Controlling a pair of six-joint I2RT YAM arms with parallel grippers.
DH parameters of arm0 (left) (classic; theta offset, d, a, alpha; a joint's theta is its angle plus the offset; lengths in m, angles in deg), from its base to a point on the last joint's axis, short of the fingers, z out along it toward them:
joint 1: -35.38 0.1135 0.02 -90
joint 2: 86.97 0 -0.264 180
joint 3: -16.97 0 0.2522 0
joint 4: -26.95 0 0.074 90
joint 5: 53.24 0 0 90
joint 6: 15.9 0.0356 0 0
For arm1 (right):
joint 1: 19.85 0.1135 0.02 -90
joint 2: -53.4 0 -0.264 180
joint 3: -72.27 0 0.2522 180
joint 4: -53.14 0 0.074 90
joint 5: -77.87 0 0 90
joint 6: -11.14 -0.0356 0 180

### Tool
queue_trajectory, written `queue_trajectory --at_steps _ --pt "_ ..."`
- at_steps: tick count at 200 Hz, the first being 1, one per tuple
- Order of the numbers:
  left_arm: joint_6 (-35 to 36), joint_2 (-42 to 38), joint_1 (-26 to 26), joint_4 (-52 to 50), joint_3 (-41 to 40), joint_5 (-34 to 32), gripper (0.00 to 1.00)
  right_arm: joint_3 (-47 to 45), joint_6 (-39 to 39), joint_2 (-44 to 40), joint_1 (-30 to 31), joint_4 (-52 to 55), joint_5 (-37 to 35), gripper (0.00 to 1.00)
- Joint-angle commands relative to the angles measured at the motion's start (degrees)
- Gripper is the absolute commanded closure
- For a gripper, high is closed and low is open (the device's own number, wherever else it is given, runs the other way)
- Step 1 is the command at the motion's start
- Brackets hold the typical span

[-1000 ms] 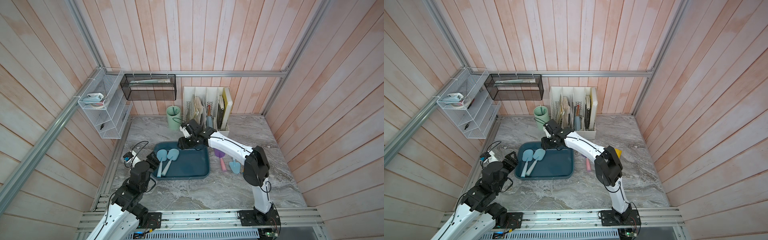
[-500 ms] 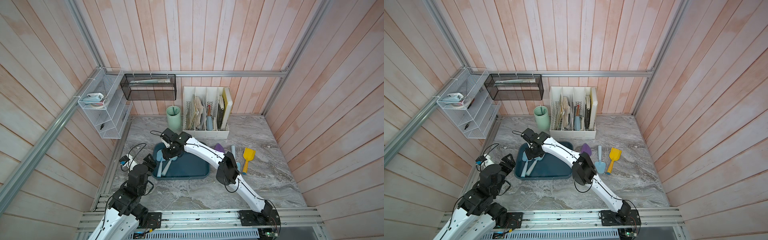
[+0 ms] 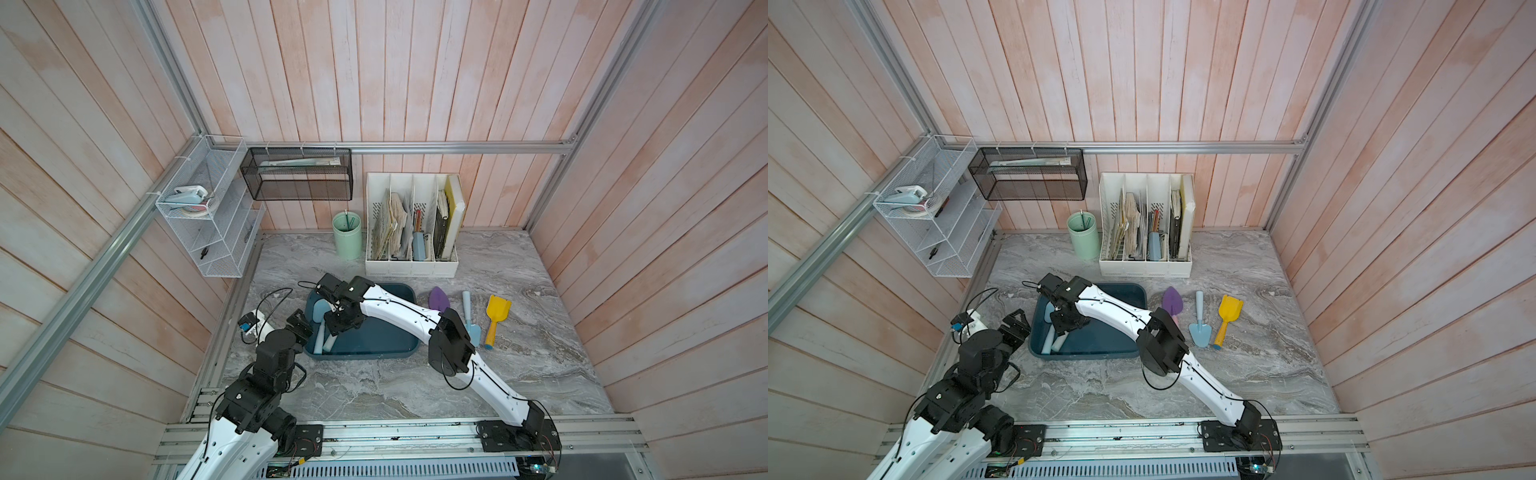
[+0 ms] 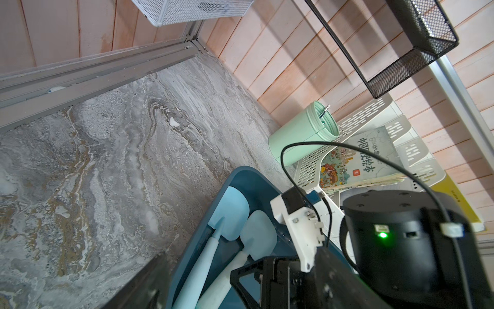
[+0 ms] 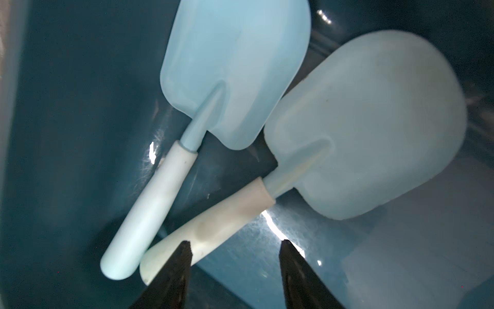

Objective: Take the shovel out of the storage box
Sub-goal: Pick up the shovel from the storage box.

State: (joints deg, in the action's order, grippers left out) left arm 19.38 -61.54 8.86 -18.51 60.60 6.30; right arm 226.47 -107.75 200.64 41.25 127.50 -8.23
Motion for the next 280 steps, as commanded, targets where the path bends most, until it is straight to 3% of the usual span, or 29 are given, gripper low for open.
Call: queue_trajectory --at_steps 1,68,117,170,248,280 --pt "0.05 -1.02 0.34 -1.34 0.99 0.29 0.13 1.55 -0.82 2.58 0.24 3.24 -2.1 0.44" --pt "-0.48 -1.49 0.38 -1.76 0.41 1.19 0.13 3.8 -0.36 6.2 1.55 5.28 -4.02 0.44" --pt "0.1 -1.02 0.33 -1.26 0.68 1.53 0.13 3.61 -2.27 1.84 1.54 -0.6 -2.32 0.44" --pt "0.85 -1.68 0.4 -2.4 1.35 1.0 0.13 4.1 -3.51 2.46 1.86 -1.61 -2.31 0.44" --pt "0.87 -1.34 0.42 -2.55 0.98 1.73 0.12 5.43 -4.19 7.66 2.02 0.28 -6.8 0.44" --pt "0.67 -1.86 0.4 -2.91 0.63 1.28 0.12 1.34 -3.15 6.92 2.23 3.17 -9.64 0.45"
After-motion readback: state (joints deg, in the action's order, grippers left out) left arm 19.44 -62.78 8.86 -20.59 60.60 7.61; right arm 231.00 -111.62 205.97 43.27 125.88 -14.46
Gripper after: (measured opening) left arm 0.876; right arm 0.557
